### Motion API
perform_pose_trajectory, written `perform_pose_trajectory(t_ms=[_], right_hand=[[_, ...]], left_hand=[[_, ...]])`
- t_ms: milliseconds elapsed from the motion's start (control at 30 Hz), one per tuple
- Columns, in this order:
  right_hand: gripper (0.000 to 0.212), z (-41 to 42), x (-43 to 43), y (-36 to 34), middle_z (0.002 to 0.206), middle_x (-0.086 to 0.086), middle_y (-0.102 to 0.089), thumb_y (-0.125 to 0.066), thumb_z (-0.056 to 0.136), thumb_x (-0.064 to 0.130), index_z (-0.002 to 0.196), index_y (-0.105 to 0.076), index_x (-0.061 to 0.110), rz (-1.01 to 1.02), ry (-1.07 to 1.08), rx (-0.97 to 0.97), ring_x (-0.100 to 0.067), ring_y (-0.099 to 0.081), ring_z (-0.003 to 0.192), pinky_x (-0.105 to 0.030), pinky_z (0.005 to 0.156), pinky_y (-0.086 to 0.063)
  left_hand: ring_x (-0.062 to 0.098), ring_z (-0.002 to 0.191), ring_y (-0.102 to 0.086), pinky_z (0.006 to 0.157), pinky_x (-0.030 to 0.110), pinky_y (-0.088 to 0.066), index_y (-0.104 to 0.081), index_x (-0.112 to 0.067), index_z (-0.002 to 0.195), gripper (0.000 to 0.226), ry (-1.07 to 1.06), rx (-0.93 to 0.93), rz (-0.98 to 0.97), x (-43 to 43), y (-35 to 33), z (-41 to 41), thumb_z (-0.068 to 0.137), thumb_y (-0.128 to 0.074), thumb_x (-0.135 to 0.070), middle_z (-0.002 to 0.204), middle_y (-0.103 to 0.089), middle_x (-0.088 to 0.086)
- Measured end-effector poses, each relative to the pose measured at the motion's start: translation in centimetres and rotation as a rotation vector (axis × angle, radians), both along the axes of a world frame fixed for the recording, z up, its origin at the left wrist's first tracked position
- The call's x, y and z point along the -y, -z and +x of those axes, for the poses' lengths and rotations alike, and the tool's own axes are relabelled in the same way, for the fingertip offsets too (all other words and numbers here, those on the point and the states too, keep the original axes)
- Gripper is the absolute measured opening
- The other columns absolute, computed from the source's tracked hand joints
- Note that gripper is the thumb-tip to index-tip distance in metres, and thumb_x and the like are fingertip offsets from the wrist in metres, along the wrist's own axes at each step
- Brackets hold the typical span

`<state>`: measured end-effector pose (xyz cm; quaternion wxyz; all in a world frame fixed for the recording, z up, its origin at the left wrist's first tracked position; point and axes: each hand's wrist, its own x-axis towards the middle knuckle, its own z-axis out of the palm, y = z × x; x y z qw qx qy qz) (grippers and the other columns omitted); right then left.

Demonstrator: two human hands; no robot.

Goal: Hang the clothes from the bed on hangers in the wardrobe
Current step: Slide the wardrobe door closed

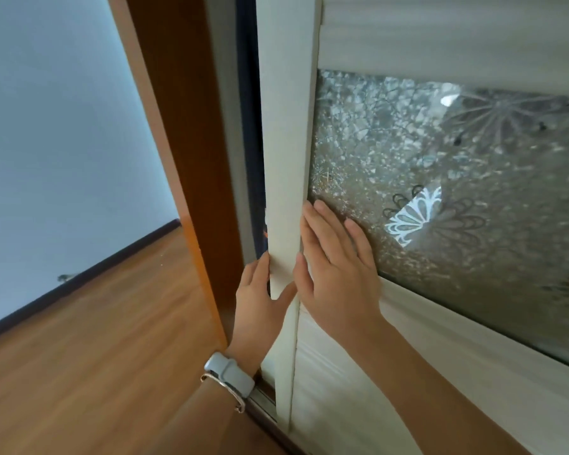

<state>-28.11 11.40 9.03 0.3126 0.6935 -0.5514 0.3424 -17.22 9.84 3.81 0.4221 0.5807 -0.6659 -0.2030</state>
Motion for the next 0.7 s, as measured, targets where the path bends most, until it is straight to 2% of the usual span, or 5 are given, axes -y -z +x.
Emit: perform_pose_trajectory(t_ms=[67,300,467,567,700], right_hand=[[0.045,1.4,1.4,-0.3,0.136,-0.003,-0.055,-0.042,0.087,0.021,0.128,-0.054,0.006,0.042,-0.004,-0.034,-0.011,-0.036,0.13,-0.028,0.114,-0.012],[0.048,4.6,4.5,-0.7,0.136,-0.004,-0.055,-0.039,0.086,0.026,0.128,-0.055,0.006,0.121,-0.018,-0.082,-0.015,-0.048,0.13,-0.033,0.111,-0.021],[0.049,5.7,5.7,-0.6,0.138,-0.003,-0.054,-0.037,0.087,0.027,0.129,-0.054,0.008,0.132,-0.027,-0.069,-0.013,-0.041,0.133,-0.029,0.114,-0.009],[0.05,6.3,6.1,-0.7,0.137,-0.003,-0.054,-0.038,0.086,0.027,0.128,-0.055,0.007,0.146,-0.036,-0.062,-0.015,-0.046,0.131,-0.029,0.113,-0.009],[0.05,7.0,6.5,-0.7,0.136,-0.002,-0.055,-0.038,0.084,0.027,0.128,-0.055,0.008,0.149,-0.029,-0.058,-0.014,-0.046,0.131,-0.029,0.113,-0.008]], left_hand=[[0.004,0.105,-0.044,0.084,0.003,-0.032,-0.04,-0.011,0.138,0.061,-0.025,0.009,0.019,1.3,-0.4,1.6,0.083,-0.064,-0.021,0.125,-0.053,0.002],[0.018,0.121,-0.05,0.104,0.027,-0.039,-0.041,-0.011,0.138,0.062,-0.13,-0.003,0.081,4.2,-1.0,4.6,0.082,-0.065,-0.021,0.132,-0.053,0.004],[0.016,0.127,-0.041,0.11,0.029,-0.034,-0.042,-0.016,0.136,0.059,-0.22,0.004,0.036,4.4,-1.3,5.2,0.082,-0.065,-0.023,0.136,-0.043,0.0],[0.017,0.129,-0.035,0.111,0.029,-0.03,-0.041,-0.017,0.137,0.058,-0.247,0.003,-0.003,4.8,-1.8,5.6,0.083,-0.063,-0.024,0.137,-0.039,0.001],[0.017,0.139,-0.021,0.115,0.033,-0.023,-0.026,-0.02,0.144,0.07,-0.257,-0.008,-0.019,5.2,-2.2,6.0,0.084,-0.062,-0.024,0.15,-0.023,0.0]])
